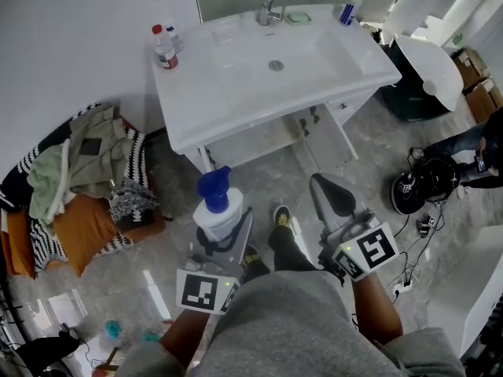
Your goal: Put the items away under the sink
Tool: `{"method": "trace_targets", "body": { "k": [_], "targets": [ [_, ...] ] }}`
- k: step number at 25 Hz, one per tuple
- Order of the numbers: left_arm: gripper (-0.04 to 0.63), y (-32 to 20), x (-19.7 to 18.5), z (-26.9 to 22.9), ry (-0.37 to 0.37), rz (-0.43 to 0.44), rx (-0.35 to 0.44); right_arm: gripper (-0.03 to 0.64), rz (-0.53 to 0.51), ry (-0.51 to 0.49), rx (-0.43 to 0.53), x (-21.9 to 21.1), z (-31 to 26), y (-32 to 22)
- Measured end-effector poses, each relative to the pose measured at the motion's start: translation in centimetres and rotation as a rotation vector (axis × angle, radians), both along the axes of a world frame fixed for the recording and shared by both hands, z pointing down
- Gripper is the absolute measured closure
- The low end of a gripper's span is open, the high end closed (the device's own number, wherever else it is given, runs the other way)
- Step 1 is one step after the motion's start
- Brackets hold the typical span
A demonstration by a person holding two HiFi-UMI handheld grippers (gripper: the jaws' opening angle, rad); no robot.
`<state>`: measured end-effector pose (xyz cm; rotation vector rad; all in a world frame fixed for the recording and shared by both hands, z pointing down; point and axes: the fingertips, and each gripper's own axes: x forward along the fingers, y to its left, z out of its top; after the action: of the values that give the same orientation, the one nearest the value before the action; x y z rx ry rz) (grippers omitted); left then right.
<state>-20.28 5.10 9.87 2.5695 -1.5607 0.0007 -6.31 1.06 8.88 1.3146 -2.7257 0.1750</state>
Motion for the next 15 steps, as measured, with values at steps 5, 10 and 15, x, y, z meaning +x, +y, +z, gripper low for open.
{"method": "trace_targets", "body": {
  "k": [5,10,15],
  "targets": [
    [0.382,-2.5,1.5,-0.2,-0.002,0.0,0.002,0.617,-0.015,-0.009,-0.009,1.1,0.3,-2.5],
    [0.382,-5.3,2.8,0.2,-0.008,0.001,-0.007,0.617,-0.017,-0.017,-0.02,2.4,0.9,-5.5],
    [0.382,-8.1,4.3,0.9,-0.01,0.012,-0.024,0.617,-0.015,-0.024,-0.03,3.9,1.2,-8.3]
  ]
}}
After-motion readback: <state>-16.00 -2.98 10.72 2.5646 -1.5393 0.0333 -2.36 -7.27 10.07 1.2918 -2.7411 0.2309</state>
